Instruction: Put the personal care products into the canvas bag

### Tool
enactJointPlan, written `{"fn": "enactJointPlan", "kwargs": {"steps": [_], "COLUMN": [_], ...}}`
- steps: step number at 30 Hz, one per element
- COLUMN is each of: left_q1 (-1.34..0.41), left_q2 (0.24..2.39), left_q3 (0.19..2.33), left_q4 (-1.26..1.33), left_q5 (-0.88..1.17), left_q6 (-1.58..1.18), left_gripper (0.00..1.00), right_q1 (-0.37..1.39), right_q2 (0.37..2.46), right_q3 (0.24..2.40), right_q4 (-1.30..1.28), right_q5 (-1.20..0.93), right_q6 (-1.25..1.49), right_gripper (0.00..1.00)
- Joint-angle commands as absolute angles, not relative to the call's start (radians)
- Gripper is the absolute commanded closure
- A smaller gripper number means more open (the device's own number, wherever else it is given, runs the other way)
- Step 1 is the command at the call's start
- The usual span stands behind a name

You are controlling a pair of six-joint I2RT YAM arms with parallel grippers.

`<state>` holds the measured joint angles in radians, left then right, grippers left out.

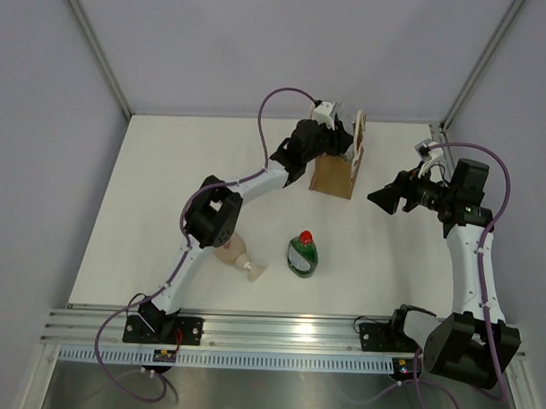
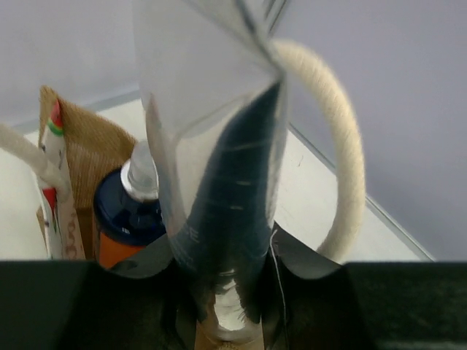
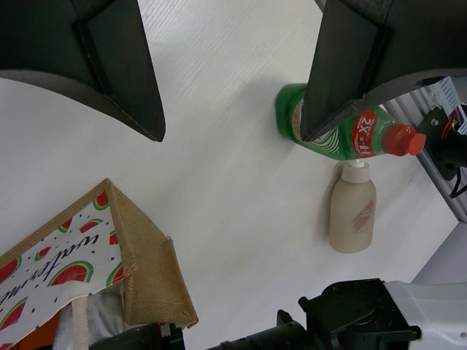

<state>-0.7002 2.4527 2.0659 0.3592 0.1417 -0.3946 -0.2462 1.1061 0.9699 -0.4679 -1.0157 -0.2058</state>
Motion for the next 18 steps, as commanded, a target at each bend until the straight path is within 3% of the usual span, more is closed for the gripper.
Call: {"fn": "enactJointPlan", "kwargs": {"steps": [1,6,7,9,10,14,15,16,18], "left_q1": [-0.706,-0.710,-0.710,-0.710,-0.712,-0.710,-0.709,-0.707,-0.704], "left_q2": [2.347,2.326,2.322,2.315,2.312,2.283,2.272,2.244,2.206], "left_q3": [2.005,1.977,1.976,1.973,1.974,1.980,1.980,1.977,1.961], "left_q4": [0.509,0.453,0.448,0.442,0.439,0.422,0.417,0.410,0.391], "left_q5": [0.190,0.241,0.244,0.248,0.247,0.242,0.244,0.244,0.247], "left_q6": [-0.414,-0.396,-0.394,-0.394,-0.394,-0.374,-0.359,-0.347,-0.318], "left_gripper": [0.63,0.38,0.28,0.21,0.11,0.05,0.04,0.03,0.01], "right_q1": [-0.253,-0.252,-0.252,-0.252,-0.252,-0.238,-0.235,-0.233,-0.229], "right_q2": [1.088,1.114,1.117,1.137,1.143,1.198,1.213,1.216,1.201], "right_q3": [0.973,0.989,0.995,1.023,1.035,1.133,1.166,1.172,1.155], "right_q4": [-0.442,-0.474,-0.489,-0.562,-0.599,-0.946,-1.095,-1.156,-1.206], "right_q5": [-1.032,-1.045,-1.057,-1.118,-1.146,-1.236,-1.249,-1.253,-1.256], "right_q6": [-0.215,-0.258,-0.296,-0.365,-0.467,-0.913,-1.021,-1.199,-1.288], "right_gripper": [0.17,0.17,0.17,0.17,0.17,0.07,0.01,0.01,0.00]}}
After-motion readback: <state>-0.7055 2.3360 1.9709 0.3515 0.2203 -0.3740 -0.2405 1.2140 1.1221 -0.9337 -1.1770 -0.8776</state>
